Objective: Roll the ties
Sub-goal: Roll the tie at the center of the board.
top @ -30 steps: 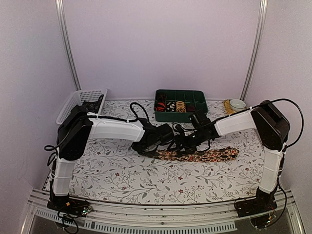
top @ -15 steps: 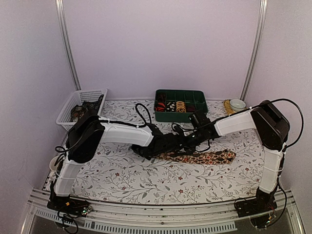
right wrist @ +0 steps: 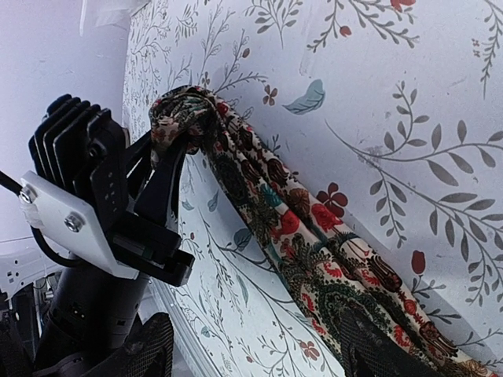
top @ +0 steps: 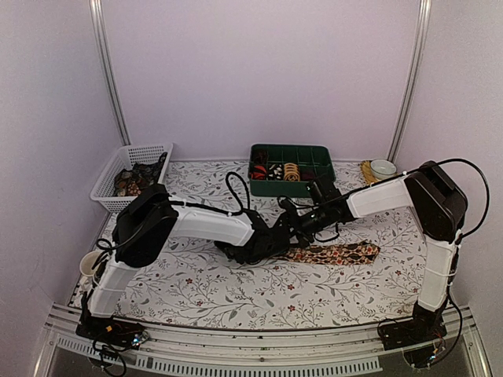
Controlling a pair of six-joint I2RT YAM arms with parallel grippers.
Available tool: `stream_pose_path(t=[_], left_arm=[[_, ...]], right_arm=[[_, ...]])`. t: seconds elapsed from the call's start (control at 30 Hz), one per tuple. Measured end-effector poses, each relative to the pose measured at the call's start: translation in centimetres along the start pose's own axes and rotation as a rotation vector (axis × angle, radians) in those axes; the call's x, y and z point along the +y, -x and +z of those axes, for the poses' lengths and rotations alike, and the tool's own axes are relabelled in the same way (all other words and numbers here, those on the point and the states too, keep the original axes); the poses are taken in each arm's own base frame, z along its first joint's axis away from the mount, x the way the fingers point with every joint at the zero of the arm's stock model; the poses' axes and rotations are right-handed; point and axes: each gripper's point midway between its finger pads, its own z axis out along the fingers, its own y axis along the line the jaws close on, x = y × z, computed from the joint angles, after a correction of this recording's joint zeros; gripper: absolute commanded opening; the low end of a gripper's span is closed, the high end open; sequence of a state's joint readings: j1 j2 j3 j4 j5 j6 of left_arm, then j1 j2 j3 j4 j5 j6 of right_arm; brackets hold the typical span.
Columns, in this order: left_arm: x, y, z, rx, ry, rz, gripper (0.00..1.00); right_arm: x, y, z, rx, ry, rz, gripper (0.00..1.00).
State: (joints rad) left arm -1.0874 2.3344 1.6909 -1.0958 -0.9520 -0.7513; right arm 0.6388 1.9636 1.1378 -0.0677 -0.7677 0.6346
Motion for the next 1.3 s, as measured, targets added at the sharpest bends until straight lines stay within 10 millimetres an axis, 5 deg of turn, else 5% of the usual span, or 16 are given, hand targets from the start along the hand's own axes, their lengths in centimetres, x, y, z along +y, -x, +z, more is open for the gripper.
stream_pose_path(t=[0.63, 0.93, 1.3], left_arm=[[-2.2, 0.7, -0.4, -0.021, -0.089, -0.012, 0.29], [-2.4, 1.0, -1.0, -0.029, -0.140, -0.026, 0.45], [-2.0, 1.6, -2.2, -0.049, -0.215, -0.074, 0.54]], right_arm=[[-0.4, 0.9, -0.8, -0.018, 0.015, 0.027, 0.73], [-0.3, 1.0, -1.0, -0.018, 0.022, 0.032, 0.73], [-0.3, 1.4, -1.2, -0.031, 0.029, 0.031, 0.73]])
